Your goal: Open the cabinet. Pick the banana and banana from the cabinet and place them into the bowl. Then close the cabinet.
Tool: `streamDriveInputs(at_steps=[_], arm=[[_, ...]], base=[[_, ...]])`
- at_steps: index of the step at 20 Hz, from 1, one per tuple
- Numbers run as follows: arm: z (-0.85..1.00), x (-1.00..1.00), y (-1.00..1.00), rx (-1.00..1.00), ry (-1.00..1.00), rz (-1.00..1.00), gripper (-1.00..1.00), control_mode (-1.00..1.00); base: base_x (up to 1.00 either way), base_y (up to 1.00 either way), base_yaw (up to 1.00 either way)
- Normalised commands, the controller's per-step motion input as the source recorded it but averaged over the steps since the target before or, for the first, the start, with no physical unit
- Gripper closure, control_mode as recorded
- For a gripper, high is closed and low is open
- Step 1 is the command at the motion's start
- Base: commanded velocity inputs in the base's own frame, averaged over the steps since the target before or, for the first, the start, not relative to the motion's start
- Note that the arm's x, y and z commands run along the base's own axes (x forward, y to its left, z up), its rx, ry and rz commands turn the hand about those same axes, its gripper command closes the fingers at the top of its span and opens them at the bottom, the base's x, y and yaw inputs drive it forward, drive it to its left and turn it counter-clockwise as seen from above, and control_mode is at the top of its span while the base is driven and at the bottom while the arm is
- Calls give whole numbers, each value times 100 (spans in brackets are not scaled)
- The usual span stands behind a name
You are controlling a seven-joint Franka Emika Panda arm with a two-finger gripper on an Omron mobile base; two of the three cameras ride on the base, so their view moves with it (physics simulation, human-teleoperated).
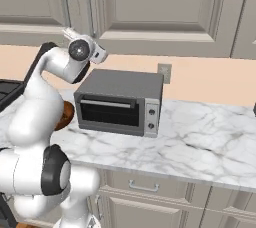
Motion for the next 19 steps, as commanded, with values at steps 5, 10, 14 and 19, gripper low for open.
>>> streamDriveInputs(at_steps=[5,10,14,19], arm=[[-61,100,0,-4,-19,22,-100,-100],[-23,100,37,-12,0,-18,-100,-100],[-3,100,93,-23,12,-43,-100,-100],[0,100,45,-10,32,-31,-100,-100]], base=[[0,0,0],[0,0,0],[0,0,0],[0,0,0]])
